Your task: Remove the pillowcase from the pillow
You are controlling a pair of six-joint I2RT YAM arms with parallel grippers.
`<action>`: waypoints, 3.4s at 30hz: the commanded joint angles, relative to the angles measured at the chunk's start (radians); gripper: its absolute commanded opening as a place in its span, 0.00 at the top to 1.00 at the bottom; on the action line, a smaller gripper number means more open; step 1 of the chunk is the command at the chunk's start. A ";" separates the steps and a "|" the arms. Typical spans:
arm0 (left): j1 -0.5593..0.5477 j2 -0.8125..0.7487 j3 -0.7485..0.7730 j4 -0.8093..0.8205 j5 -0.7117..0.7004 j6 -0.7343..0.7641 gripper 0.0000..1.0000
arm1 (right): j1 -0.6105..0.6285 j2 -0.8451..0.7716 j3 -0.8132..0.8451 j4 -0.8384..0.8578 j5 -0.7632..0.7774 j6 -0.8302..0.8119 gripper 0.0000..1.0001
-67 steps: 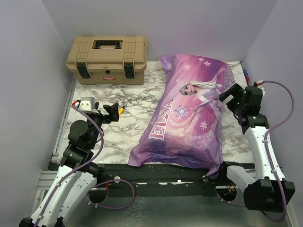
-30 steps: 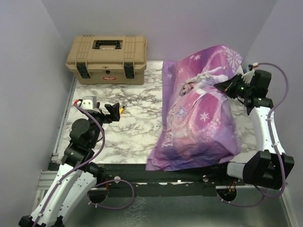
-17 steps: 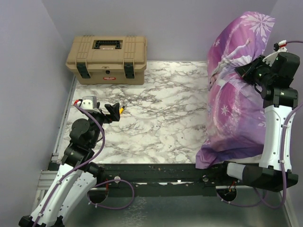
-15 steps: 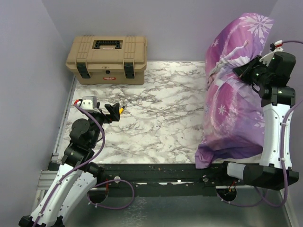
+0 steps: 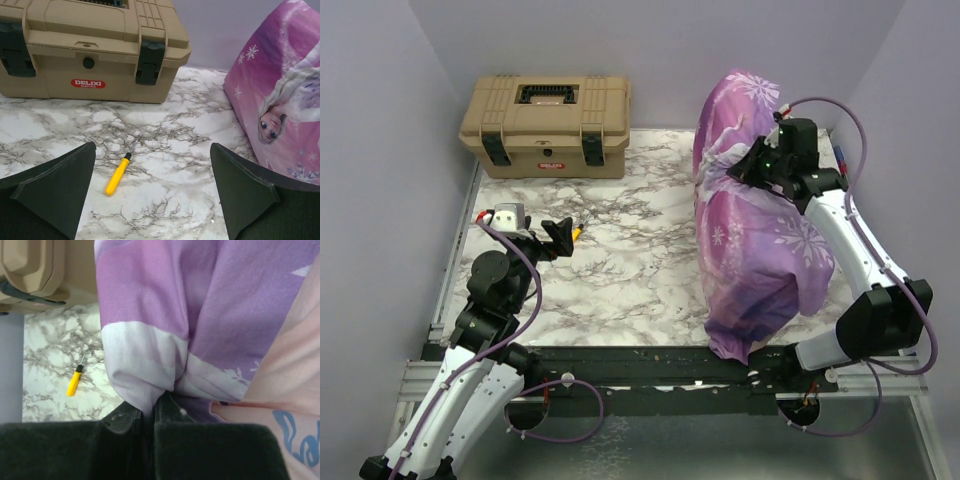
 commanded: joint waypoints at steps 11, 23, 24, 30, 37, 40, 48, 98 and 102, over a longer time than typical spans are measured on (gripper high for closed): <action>-0.006 0.001 -0.004 -0.019 -0.013 0.015 0.03 | 0.245 0.165 0.106 0.165 -0.187 0.098 0.54; -0.006 0.003 -0.004 -0.021 -0.014 0.014 0.03 | 0.257 0.032 0.116 0.135 -0.203 0.017 0.18; -0.005 0.003 -0.004 -0.021 -0.013 0.014 0.03 | 0.257 0.025 0.117 0.104 -0.150 0.002 0.16; -0.005 0.002 -0.003 -0.021 -0.008 0.015 0.03 | 0.236 -0.043 0.019 0.022 0.136 -0.048 0.00; -0.005 0.009 -0.002 -0.021 -0.008 0.016 0.03 | 0.069 -0.059 -0.224 0.138 0.027 0.051 0.00; -0.006 0.016 -0.001 -0.023 -0.004 0.017 0.03 | 0.056 -0.019 -0.292 0.236 -0.068 0.091 0.00; -0.005 0.003 0.007 -0.029 0.014 0.016 0.03 | 0.057 0.126 -0.479 0.749 -0.468 0.259 0.00; -0.008 0.147 0.007 -0.037 0.062 0.002 0.03 | 0.183 -0.595 -0.517 -0.022 0.019 -0.129 0.06; -0.008 0.156 0.010 -0.040 0.065 0.003 0.03 | 0.248 -0.581 -0.501 -0.037 -0.033 -0.175 0.00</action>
